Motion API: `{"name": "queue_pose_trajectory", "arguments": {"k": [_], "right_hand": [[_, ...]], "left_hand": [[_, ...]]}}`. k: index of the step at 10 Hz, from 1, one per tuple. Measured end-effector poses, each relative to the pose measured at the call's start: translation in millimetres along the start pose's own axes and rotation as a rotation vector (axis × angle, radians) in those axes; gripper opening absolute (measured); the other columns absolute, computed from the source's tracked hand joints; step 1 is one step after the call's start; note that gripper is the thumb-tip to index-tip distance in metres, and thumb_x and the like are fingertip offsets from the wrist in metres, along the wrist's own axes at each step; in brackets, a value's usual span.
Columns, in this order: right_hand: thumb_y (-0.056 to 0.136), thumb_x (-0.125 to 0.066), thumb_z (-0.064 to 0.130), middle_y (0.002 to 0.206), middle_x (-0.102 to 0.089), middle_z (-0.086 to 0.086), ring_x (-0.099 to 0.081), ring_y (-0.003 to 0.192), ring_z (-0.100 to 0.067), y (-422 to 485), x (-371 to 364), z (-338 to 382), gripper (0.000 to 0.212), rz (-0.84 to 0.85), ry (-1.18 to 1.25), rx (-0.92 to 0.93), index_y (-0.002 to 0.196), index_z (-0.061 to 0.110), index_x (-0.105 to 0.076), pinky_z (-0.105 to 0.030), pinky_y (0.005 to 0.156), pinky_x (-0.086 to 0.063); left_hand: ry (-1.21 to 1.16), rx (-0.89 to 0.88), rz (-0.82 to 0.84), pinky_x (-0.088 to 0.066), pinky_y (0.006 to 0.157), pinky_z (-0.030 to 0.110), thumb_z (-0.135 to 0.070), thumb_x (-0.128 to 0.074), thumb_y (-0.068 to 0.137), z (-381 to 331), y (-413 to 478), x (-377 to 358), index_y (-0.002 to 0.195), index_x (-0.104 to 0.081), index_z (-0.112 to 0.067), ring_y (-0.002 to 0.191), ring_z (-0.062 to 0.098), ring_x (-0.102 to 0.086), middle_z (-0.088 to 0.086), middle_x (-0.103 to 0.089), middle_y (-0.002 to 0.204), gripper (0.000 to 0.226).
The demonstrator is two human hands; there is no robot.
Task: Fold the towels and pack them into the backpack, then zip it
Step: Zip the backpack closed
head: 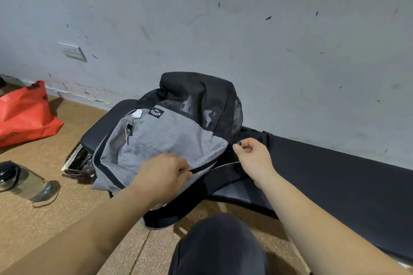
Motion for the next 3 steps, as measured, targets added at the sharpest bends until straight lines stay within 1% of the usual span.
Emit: {"name": "queue_pose_trajectory", "arguments": {"k": [1,2,3], "right_hand": [[0.093,-0.07,0.033,0.09,-0.07,0.002,-0.067,0.082,-0.018,-8.0,13.4,7.1,0.007,0.08,-0.027,-0.02,0.097,0.026,-0.07,-0.038,0.084,-0.06],[0.092,-0.071,0.036,0.096,-0.071,0.003,-0.07,0.083,-0.016,-23.9,33.2,17.9,0.02,0.171,-0.083,-0.016,0.109,0.026,-0.069,-0.028,0.068,-0.051],[0.094,-0.068,0.035,0.086,-0.069,0.001,-0.067,0.073,-0.012,-46.7,62.4,36.6,0.013,0.229,-0.057,0.006,0.1,0.024,-0.072,-0.027,0.06,-0.05]], "left_hand": [[-0.023,0.014,0.01,-0.052,0.066,0.038,-0.052,-0.054,0.094,-11.0,-4.8,2.0,0.082,-0.06,-0.025,0.08,0.017,-0.06,-0.008,-0.061,0.08,0.031],[-0.08,-0.016,-0.036,-0.054,0.074,0.039,-0.052,-0.055,0.094,-34.9,-1.6,15.0,0.097,-0.067,-0.027,0.089,0.018,-0.063,-0.008,-0.065,0.091,0.028],[-0.17,-0.072,-0.115,-0.054,0.082,0.036,-0.049,-0.06,0.095,-71.7,8.8,37.2,0.115,-0.068,-0.031,0.102,0.016,-0.064,-0.01,-0.068,0.106,0.027]]}}
Point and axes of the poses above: each hand's wrist, its own y-axis towards the middle knuckle, its own x-axis out of the back of the hand, z = x × y, the point moved 6 cm from there along y, towards the middle knuckle
